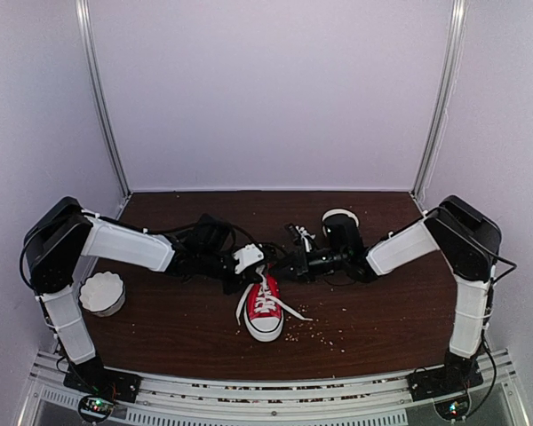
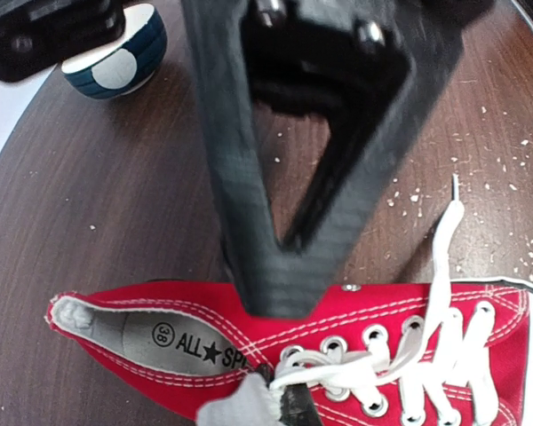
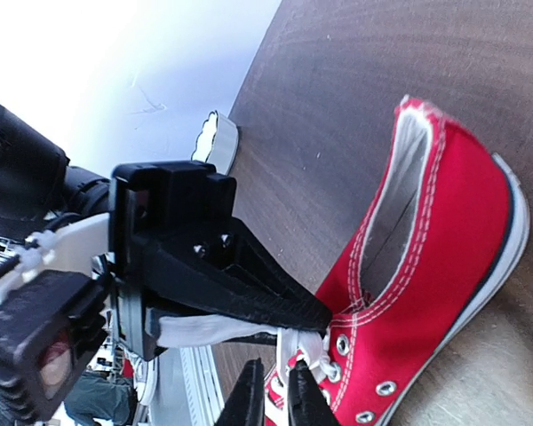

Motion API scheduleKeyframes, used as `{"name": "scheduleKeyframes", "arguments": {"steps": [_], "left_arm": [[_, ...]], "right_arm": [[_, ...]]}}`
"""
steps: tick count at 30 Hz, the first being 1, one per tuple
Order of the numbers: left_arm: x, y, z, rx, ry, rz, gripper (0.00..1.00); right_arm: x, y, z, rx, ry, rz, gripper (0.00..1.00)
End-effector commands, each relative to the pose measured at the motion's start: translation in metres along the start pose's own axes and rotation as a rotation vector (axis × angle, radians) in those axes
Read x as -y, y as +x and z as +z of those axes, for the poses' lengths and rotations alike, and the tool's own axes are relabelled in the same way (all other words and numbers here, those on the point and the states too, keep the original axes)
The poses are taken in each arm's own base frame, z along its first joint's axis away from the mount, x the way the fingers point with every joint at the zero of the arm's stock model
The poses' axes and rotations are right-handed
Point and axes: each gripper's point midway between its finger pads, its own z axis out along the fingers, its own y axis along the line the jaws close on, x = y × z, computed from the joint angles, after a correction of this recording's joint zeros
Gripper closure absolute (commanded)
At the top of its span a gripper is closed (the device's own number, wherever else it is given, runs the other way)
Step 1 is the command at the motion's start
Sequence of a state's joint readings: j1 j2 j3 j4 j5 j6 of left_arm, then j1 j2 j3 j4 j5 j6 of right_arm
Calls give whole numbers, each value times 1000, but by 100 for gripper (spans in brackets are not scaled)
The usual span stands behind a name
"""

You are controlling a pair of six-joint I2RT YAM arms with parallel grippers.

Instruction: Tie the shoes

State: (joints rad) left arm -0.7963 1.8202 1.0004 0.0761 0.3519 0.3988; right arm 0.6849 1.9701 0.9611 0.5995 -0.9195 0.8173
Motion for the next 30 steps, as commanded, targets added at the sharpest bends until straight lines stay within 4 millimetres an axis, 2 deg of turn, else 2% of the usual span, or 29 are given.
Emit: {"name": "scheduleKeyframes", "arguments": {"steps": [1,6,10,19,27,30], "left_arm": [[-9,-11,-4,36,-93,98,100],[-8,-3,-8,73,-176,171,100],[-6,5,-8,97,-207,192,100],[-7,4,-6,146,-241,220,100],[-2,6,4,161,-200,218,100],[-2,8,6,153,-199,218,100]], "right_arm": [[-2,-3,-13,3,46,-49,88],[19,5,-7,-31,122,-45,87],[18,7,9,-69,105,-60,80],[22,12,25,-100,123,-74,82],[33,13,25,-114,186,-71,88],[28,16,28,-132,148,-71,84]]}}
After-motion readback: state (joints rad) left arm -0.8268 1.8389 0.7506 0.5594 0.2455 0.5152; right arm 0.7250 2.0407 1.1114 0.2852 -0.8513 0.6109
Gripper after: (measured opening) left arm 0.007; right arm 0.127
